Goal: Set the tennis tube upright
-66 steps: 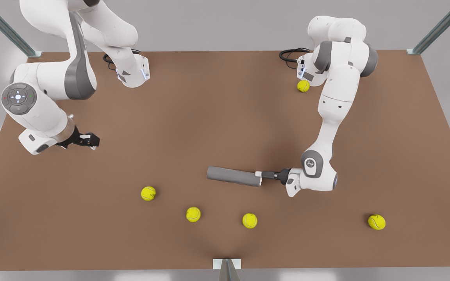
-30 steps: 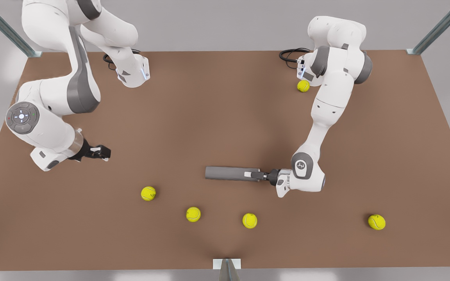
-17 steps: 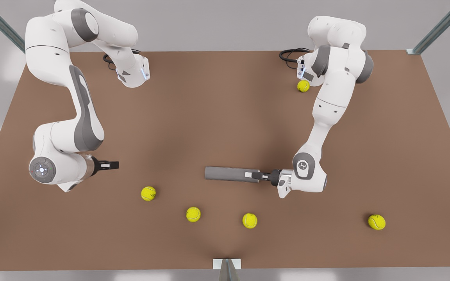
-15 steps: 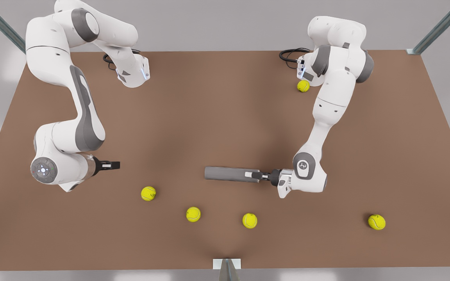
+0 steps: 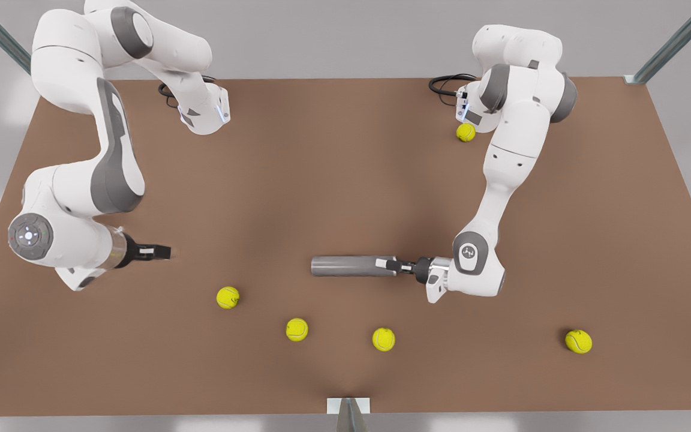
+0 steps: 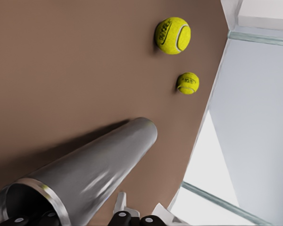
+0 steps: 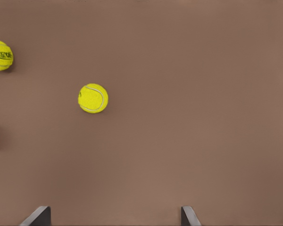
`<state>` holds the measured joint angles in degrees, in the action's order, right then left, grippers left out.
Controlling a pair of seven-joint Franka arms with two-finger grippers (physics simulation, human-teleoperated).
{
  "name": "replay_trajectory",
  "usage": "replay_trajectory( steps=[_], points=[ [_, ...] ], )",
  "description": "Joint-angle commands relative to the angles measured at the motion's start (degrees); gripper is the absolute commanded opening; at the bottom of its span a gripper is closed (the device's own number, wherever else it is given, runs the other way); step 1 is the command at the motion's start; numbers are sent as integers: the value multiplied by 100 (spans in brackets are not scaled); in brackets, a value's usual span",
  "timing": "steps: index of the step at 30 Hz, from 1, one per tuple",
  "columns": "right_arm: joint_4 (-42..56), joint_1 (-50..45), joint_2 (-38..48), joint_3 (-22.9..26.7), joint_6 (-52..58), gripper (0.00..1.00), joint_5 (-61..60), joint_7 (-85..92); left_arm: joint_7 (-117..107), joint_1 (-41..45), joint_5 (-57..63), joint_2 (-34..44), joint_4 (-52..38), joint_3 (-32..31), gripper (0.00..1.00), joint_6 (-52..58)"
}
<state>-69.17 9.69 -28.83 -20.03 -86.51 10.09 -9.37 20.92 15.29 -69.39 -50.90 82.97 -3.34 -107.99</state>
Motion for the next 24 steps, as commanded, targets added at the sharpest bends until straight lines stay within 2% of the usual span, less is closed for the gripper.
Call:
replay_trajectory(
  steps=[1, 3, 7, 12, 17, 24],
  points=[
    [27, 6, 1, 8, -15, 100, 124, -3, 0, 0, 40, 1, 0, 0, 43, 23],
    [80, 453, -35, -9, -726, 100, 231, 32, 0, 0, 40, 19, 0, 0, 39, 85],
    [-61, 384, -35, -1, -692, 100, 749, -30, 0, 0, 110, 54, 0, 0, 33, 208],
    [-79, 454, -35, -1, -595, 100, 731, -30, -9, 0, 119, 89, 0, 0, 25, 243],
    [-87, 472, -43, 8, -472, 100, 749, -56, -176, 0, 277, 133, 0, 0, 22, 296],
    [-79, 516, -43, 17, -516, 100, 670, -56, -431, 0, 400, 335, 9, 17, 21, 419]
  ],
)
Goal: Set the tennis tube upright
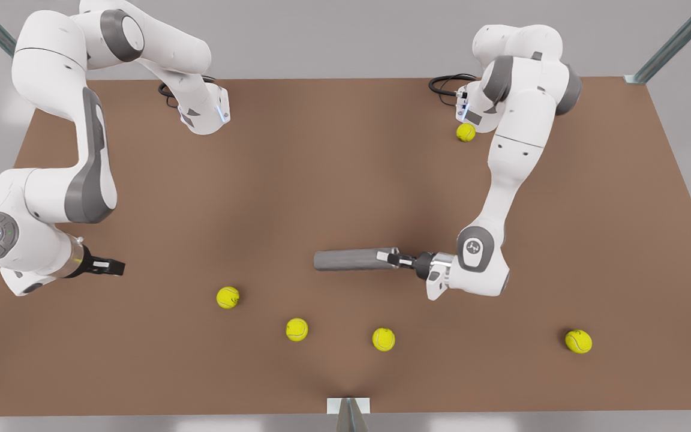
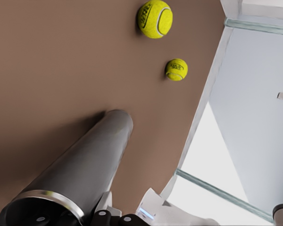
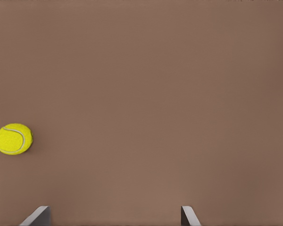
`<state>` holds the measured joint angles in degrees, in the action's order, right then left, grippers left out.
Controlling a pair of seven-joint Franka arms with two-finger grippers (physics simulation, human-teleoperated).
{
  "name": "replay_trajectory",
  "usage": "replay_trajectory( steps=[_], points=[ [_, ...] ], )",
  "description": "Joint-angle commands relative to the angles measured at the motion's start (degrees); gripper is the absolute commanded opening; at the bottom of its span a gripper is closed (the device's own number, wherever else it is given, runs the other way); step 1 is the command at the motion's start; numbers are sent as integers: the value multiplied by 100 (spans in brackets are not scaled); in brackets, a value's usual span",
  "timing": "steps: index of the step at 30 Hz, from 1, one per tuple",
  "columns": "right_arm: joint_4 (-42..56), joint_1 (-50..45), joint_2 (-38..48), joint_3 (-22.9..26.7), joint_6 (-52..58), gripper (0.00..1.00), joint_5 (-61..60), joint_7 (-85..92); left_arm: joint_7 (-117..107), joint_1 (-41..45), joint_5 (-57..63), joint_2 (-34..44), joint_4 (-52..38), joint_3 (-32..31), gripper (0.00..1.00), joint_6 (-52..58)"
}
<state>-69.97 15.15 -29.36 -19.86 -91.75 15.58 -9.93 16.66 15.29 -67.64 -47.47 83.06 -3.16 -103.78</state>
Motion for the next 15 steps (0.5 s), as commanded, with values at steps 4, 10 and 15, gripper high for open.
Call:
replay_trajectory(
  steps=[4, 10, 15],
  points=[
    [0, -12, 0, 0, -19, 100, -3, -9, -5, -44, 339, 98, 0, 26, 21, 7],
    [27, 128, 9, 9, -1, 100, 68, -9, -251, -70, 743, 449, 52, 219, 21, 51],
    [27, 128, 9, 9, -1, 100, 77, -9, -453, -70, 1411, 906, 140, 535, 21, 367]
  ],
)
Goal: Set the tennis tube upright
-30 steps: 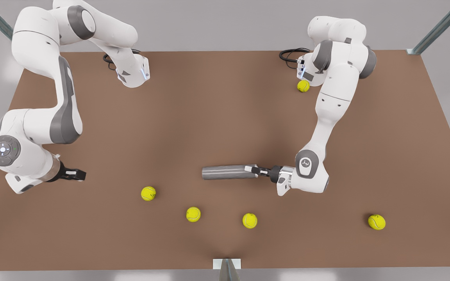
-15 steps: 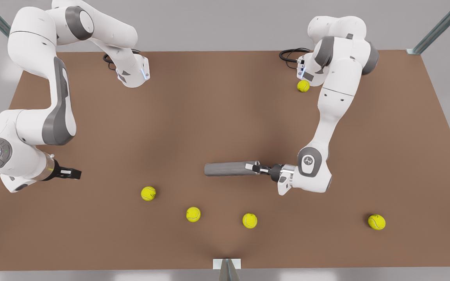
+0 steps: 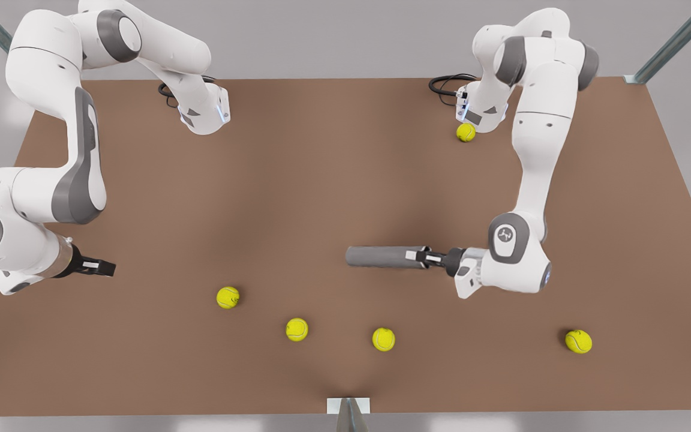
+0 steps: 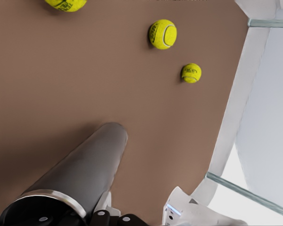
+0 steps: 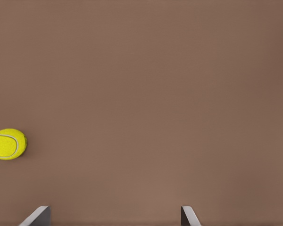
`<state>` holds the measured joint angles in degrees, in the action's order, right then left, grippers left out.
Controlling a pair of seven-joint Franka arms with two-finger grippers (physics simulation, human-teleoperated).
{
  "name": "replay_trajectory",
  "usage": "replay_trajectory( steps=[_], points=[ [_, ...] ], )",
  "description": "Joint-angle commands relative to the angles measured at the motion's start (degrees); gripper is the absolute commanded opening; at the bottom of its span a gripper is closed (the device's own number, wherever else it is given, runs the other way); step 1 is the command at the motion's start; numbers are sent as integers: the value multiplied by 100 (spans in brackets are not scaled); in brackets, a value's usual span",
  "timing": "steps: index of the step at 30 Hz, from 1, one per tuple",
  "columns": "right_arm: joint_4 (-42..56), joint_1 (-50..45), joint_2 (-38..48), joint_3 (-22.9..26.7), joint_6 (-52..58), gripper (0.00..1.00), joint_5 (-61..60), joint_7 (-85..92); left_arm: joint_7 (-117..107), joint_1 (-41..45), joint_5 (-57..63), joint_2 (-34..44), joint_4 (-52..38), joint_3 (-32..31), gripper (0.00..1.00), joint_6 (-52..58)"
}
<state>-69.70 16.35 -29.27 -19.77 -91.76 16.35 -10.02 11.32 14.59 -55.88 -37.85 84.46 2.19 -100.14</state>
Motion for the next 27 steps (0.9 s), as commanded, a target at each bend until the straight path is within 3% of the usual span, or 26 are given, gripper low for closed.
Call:
replay_trajectory(
  steps=[1, 6, 16, 27],
  points=[
    [0, 0, 0, 0, 0, 100, 9, 0, -59, 0, 481, 50, 1, 0, 21, 3],
    [9, 53, 0, 0, -9, 100, 9, -9, -148, 18, 1219, 490, -8, 642, 21, 346],
    [9, 35, 0, 0, -26, 100, 0, -9, -139, 18, 1641, 709, -61, 897, 21, 504],
    [9, -9, 0, 0, -35, 100, 0, -9, -622, 18, 4269, 1210, -281, 932, 21, 425]
  ],
)
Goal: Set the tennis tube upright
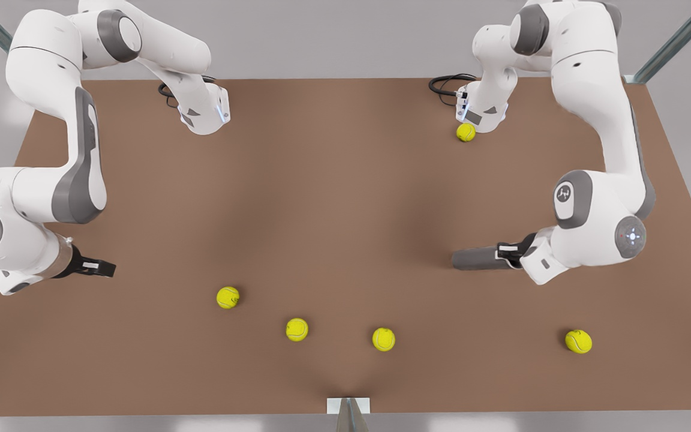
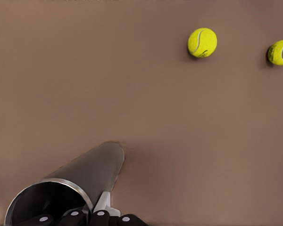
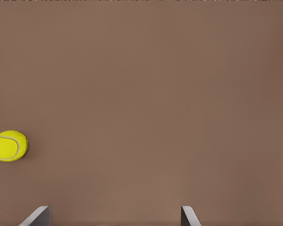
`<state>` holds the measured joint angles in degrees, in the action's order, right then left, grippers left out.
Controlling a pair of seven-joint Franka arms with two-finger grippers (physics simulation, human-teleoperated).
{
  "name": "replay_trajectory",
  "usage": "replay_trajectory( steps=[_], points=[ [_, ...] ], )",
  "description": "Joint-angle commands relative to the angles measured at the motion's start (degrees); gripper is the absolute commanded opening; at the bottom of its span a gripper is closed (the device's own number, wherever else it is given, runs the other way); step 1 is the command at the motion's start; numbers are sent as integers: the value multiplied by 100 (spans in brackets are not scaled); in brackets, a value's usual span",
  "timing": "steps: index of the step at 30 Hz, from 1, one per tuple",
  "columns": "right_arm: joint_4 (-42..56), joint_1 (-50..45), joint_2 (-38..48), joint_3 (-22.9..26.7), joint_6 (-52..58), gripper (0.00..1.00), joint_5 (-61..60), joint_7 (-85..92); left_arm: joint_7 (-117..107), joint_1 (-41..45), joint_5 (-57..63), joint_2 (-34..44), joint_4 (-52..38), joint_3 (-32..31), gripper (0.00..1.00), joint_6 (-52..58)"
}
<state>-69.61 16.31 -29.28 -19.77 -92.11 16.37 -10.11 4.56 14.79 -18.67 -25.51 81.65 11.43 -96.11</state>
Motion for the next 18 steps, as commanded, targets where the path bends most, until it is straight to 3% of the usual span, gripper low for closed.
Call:
replay_trajectory(
  steps=[1, 8, 18],
  points=[
    [0, -5, 1, 0, 9, 100, 7, 0, -7, 6, 786, 19, 0, 0, 21, -31],
    [0, -14, 1, 0, 9, 100, 15, 0, -649, 24, 1278, 11, 26, -27, 21, -734],
    [0, -14, 1, 0, 9, 100, 15, 0, -640, 6, 1287, -279, 27, -35, 21, -769]
  ],
)
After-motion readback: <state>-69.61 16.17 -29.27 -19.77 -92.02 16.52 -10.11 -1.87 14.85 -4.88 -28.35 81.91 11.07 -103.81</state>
